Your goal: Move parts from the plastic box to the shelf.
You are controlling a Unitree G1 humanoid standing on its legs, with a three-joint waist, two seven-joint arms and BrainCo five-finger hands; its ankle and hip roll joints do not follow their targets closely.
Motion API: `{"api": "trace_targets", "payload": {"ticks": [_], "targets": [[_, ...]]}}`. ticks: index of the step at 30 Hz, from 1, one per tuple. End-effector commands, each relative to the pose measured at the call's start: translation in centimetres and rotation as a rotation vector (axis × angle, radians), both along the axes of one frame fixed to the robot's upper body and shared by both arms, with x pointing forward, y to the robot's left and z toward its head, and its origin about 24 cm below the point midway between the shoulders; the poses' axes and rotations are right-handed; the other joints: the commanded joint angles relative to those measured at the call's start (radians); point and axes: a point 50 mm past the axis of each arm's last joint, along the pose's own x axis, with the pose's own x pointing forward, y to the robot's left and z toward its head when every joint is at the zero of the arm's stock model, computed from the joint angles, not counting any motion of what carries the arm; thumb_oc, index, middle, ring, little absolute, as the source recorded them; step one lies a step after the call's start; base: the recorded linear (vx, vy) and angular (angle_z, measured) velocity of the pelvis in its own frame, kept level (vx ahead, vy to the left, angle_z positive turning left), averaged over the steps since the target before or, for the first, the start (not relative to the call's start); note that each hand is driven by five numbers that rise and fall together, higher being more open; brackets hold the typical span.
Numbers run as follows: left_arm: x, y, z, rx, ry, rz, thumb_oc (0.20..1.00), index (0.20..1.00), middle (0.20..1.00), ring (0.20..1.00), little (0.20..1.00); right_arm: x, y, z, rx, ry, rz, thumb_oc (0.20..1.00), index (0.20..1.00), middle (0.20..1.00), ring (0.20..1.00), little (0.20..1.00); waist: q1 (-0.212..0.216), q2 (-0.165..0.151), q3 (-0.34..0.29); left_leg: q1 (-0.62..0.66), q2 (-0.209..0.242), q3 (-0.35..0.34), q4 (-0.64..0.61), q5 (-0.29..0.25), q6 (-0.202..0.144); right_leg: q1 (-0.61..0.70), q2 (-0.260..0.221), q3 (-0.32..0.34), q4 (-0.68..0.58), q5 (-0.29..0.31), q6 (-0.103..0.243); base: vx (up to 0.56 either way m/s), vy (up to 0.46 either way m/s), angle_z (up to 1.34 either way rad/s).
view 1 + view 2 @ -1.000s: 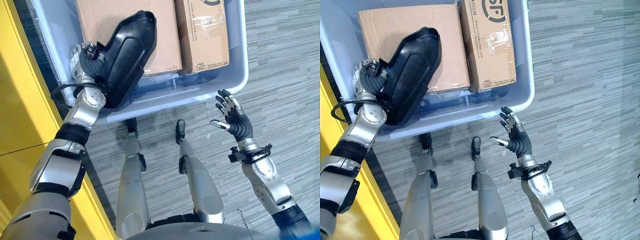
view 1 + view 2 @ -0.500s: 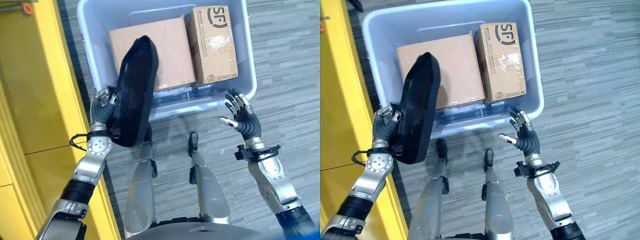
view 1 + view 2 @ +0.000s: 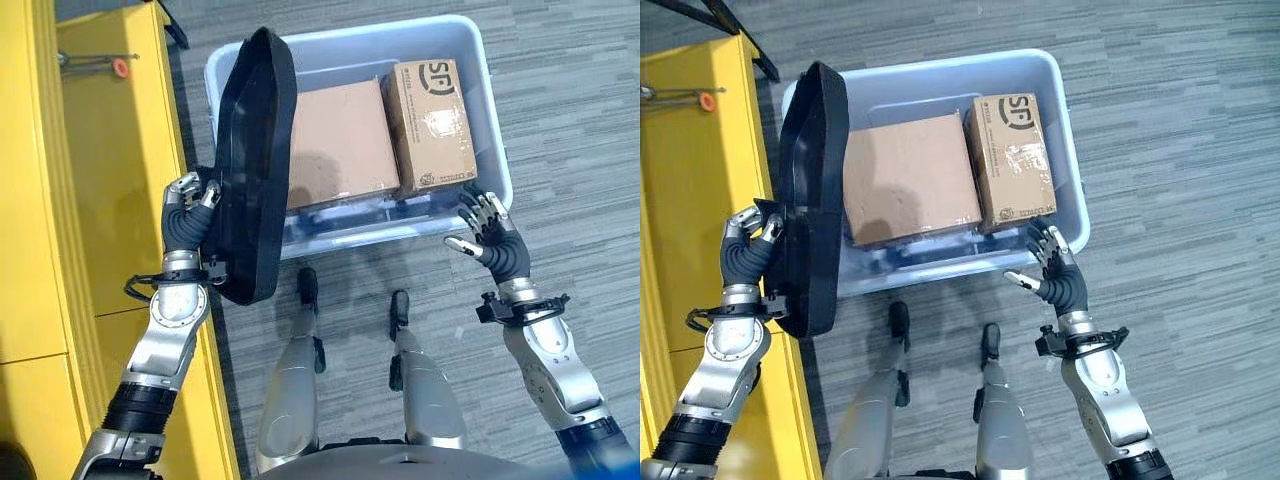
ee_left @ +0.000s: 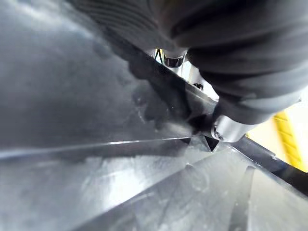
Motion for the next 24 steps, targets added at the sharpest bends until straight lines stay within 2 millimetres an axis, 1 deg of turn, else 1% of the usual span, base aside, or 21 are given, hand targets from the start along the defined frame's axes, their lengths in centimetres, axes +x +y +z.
{"api": "trace_targets", "payload": {"ticks": [1,2,4,5,6,8,9,10,12,15,16,17,18,19,20,21,22,23,24], "targets": [[-1.1,1.5,3.4,0.078,-0.159,-0.006,0.200,0.200,0.200,0.200,0.200,-0.7,-0.6,0.0,-0.028,-0.013,0.006,1.000,1.000,1.000,1.000,1.000,-0.005,-0.063,-0.092,0.061,0.102,0.026,0.107,-0.139,-0.056,-0.008,-0.095,-0.003,0.062,0.012,0.036,0.01,-0.016,0.04],[-1.6,1.4,3.1,0.067,-0.147,-0.031,0.200,0.200,0.200,0.200,0.200,-0.8,-0.9,-0.2,-0.040,-0.003,0.002,1.000,1.000,1.000,1.000,1.000,-0.003,-0.058,-0.103,0.080,0.105,0.021,0.109,-0.142,-0.055,0.008,-0.096,-0.003,0.076,-0.001,0.033,0.03,-0.026,0.04],[-1.9,1.3,2.6,0.043,-0.124,-0.055,0.200,0.200,0.200,0.200,0.200,-1.0,-1.1,-0.7,-0.050,0.022,-0.003,1.000,1.000,1.000,1.000,1.000,0.000,-0.049,-0.113,0.106,0.109,0.013,0.108,-0.142,-0.056,0.028,-0.094,-0.007,0.100,-0.022,0.031,0.03,-0.040,0.09],[-2.4,1.0,1.9,0.041,-0.085,-0.088,0.200,0.200,0.200,0.200,0.200,-1.1,-1.2,-1.1,-0.055,0.043,-0.003,1.000,1.000,1.000,1.000,1.000,0.003,-0.043,-0.122,0.131,0.115,0.010,0.107,-0.143,-0.056,0.048,-0.090,-0.011,0.122,-0.043,0.027,0.02,-0.033,0.13],[-2.4,1.0,1.9,0.041,-0.084,-0.088,0.200,0.200,0.200,0.200,0.200,-1.1,-1.2,-1.1,-0.056,0.044,-0.002,1.000,1.000,1.000,1.000,1.000,0.002,-0.043,-0.119,0.135,0.115,0.009,0.106,-0.143,-0.056,0.051,-0.090,-0.012,0.124,-0.045,0.027,0.01,-0.042,0.06],[-2.8,0.8,1.0,0.011,-0.037,-0.123,0.200,0.200,0.200,0.200,0.200,-1.2,-1.3,-1.5,-0.054,0.067,0.003,1.000,1.000,1.000,1.000,1.000,0.005,-0.035,-0.130,0.160,0.126,0.001,0.107,-0.143,-0.057,0.072,-0.080,-0.019,0.162,-0.080,0.021,0.00,-0.039,0.09],[-2.8,0.8,0.9,0.010,-0.036,-0.123,0.200,0.200,0.200,0.200,0.200,-1.3,-1.3,-1.5,-0.054,0.068,0.004,1.000,1.000,1.000,1.000,1.000,0.004,-0.035,-0.129,0.163,0.126,0.001,0.107,-0.143,-0.057,0.074,-0.080,-0.020,0.164,-0.082,0.021,0.00,-0.082,0.14],[-3.2,0.8,-0.1,-0.019,0.022,-0.152,0.200,0.200,0.200,0.200,0.200,-1.3,-1.3,-1.6,-0.054,0.073,0.010,1.000,1.000,1.000,1.000,1.000,0.006,-0.027,-0.140,0.188,0.137,-0.012,0.108,-0.142,-0.057,0.086,-0.064,-0.018,0.215,-0.121,0.015,0.01,-0.091,0.20],[-3.8,0.7,-1.2,-0.030,0.083,-0.172,0.200,0.200,0.200,0.200,0.200,-1.4,-1.4,-1.8,-0.061,0.087,0.021,1.000,1.000,1.000,1.000,1.000,0.007,-0.021,-0.149,0.217,0.152,-0.024,0.115,-0.140,-0.057,0.097,-0.045,-0.017,0.286,-0.168,0.002,0.00,-0.129,0.18],[-4.9,0.6,-2.8,-0.072,0.159,-0.185,0.200,0.200,0.200,0.200,0.200,-1.7,-1.4,-2.4,-0.064,0.118,0.035,1.000,1.000,1.000,1.000,1.000,0.015,-0.013,-0.160,0.256,0.177,-0.044,0.115,-0.130,-0.059,0.119,-0.020,-0.040,0.356,-0.224,-0.024,-0.01,-0.137,0.13],[-4.9,0.6,-2.8,-0.072,0.160,-0.185,0.200,0.200,0.200,0.200,0.200,-1.7,-1.4,-2.4,-0.064,0.118,0.035,1.000,1.000,1.000,1.000,1.000,0.015,-0.013,-0.160,0.257,0.177,-0.044,0.115,-0.130,-0.059,0.119,-0.020,-0.040,0.356,-0.224,-0.024,-0.02,-0.140,0.24],[-5.2,0.6,-3.3,-0.100,0.176,-0.184,0.200,0.200,0.200,0.200,0.200,-1.6,-1.3,-2.3,-0.068,0.117,0.042,1.000,1.000,1.000,1.000,1.000,0.022,-0.014,-0.162,0.264,0.189,-0.050,0.113,-0.119,-0.062,0.125,-0.008,-0.049,0.371,-0.240,-0.033,-0.10,-0.221,0.22],[-6.0,0.7,-4.4,-0.155,0.216,-0.167,0.200,0.200,0.200,0.200,0.200,-1.4,-1.2,-2.3,-0.077,0.116,0.051,1.000,1.000,1.000,1.000,1.000,0.037,-0.009,-0.156,0.273,0.216,-0.066,0.095,-0.064,-0.075,0.132,0.023,-0.073,0.390,-0.267,-0.057,-0.14,-0.286,0.17],[-6.3,0.7,-4.8,-0.172,0.232,-0.158,0.200,0.200,0.200,0.200,0.200,-1.3,-1.2,-2.2,-0.085,0.115,0.056,1.000,1.000,1.000,1.000,1.000,0.044,-0.005,-0.155,0.271,0.225,-0.078,0.072,-0.019,-0.086,0.133,0.038,-0.090,0.386,-0.274,-0.066,-0.16,-0.276,0.14],[-6.6,0.8,-5.4,-0.191,0.253,-0.149,0.200,0.200,0.200,0.200,0.200,-1.2,-1.3,-2.2,-0.092,0.114,0.054,1.000,1.000,1.000,1.000,1.000,0.052,-0.004,-0.153,0.272,0.228,-0.084,0.045,0.015,-0.097,0.136,0.045,-0.106,0.386,-0.283,-0.072,-0.12,-0.175,0.25],[-6.8,0.7,-5.9,-0.216,0.273,-0.145,0.200,0.200,0.200,0.200,0.200,-1.2,-1.5,-2.2,-0.100,0.115,0.047,1.000,1.000,1.000,1.000,1.000,0.059,0.002,-0.151,0.263,0.228,-0.093,0.012,0.068,-0.109,0.135,0.051,-0.127,0.380,-0.282,-0.077,-0.13,-0.140,0.52],[-6.7,0.6,-6.3,-0.239,0.283,-0.145,0.200,0.200,0.200,0.200,0.200,-1.1,-2.0,-2.2,-0.117,0.119,0.027,1.000,1.000,1.000,1.000,1.000,0.064,0.002,-0.150,0.251,0.217,-0.098,0.003,0.088,-0.108,0.133,0.047,-0.146,0.375,-0.276,-0.082,-0.18,-0.111,0.80],[-6.7,0.5,-6.6,-0.247,0.292,-0.146,0.200,0.200,0.200,0.200,0.200,-1.1,-2.2,-2.2,-0.123,0.117,0.013,1.000,1.000,1.000,1.000,1.000,0.067,-0.009,-0.145,0.236,0.199,-0.092,0.035,0.062,-0.090,0.132,0.032,-0.159,0.359,-0.263,-0.089,-0.31,-0.131,1.34],[-6.5,0.3,-6.6,-0.248,0.288,-0.152,0.200,0.200,0.200,0.200,0.200,-1.2,-2.6,-2.4,-0.123,0.131,0.006,1.000,1.000,1.000,1.000,1.000,0.062,-0.031,-0.147,0.232,0.163,-0.079,0.202,-0.033,-0.065,0.122,0.003,-0.192,0.331,-0.230,-0.094,-0.32,-0.109,1.41]]}}
